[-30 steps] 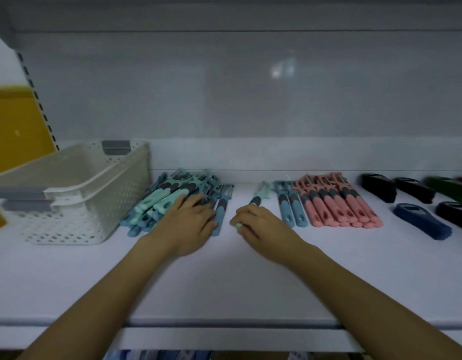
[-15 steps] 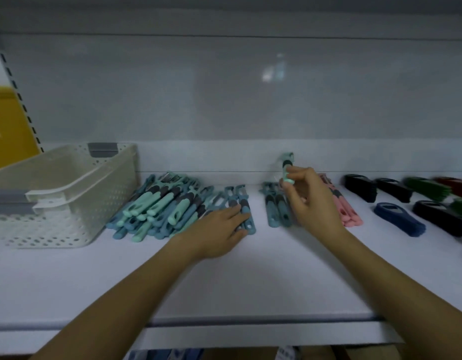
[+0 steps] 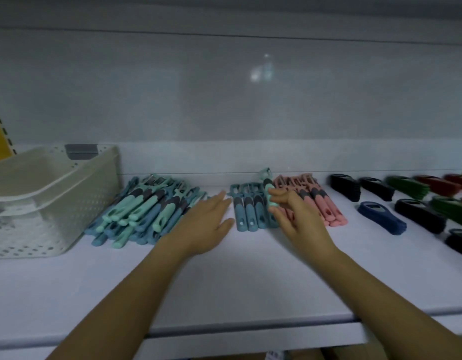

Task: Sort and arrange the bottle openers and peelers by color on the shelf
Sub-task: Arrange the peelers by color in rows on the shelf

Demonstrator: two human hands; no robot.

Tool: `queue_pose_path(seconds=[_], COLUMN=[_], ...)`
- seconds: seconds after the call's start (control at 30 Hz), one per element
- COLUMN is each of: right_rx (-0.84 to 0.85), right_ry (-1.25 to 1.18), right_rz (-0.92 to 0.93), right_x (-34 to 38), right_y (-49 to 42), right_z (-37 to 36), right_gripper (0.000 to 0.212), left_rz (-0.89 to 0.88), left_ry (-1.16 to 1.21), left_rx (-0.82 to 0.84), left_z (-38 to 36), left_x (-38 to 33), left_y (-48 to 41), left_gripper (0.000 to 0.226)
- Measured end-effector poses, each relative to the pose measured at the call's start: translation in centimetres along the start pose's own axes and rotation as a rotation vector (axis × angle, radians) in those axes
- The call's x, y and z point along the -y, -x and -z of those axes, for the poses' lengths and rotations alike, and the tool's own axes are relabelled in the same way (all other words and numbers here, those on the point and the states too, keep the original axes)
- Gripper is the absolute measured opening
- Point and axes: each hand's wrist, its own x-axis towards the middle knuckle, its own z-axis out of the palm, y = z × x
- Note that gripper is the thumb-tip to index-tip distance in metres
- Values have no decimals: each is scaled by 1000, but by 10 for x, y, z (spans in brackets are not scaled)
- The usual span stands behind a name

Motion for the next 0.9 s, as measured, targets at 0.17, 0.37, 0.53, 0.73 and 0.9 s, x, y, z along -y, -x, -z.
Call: queue_pose_path(seconds=[0.17,0.37,0.53,0.73,0.9], right_rx=[60,129,195,169,157], right_ry=[68,109,255,222,180], right_rz=[27,36,95,39,-32], right_x=[1,8,13,14,11], right_y=[4,11,13,12,11], right_z=[-2,-2,-4,-4,-5], right_gripper=[18,11,21,9,18], left_rz=[200,331,393,355,287], left_ry=[-182,-287,-329,-133,145], left_rx=[-35,110,-14,-397,-447], left_z=[20,19,15,18,14], left_x=[29,39,44,36,14], left_y=[24,17,12,15,3], left_gripper=[22,48,47,29,21])
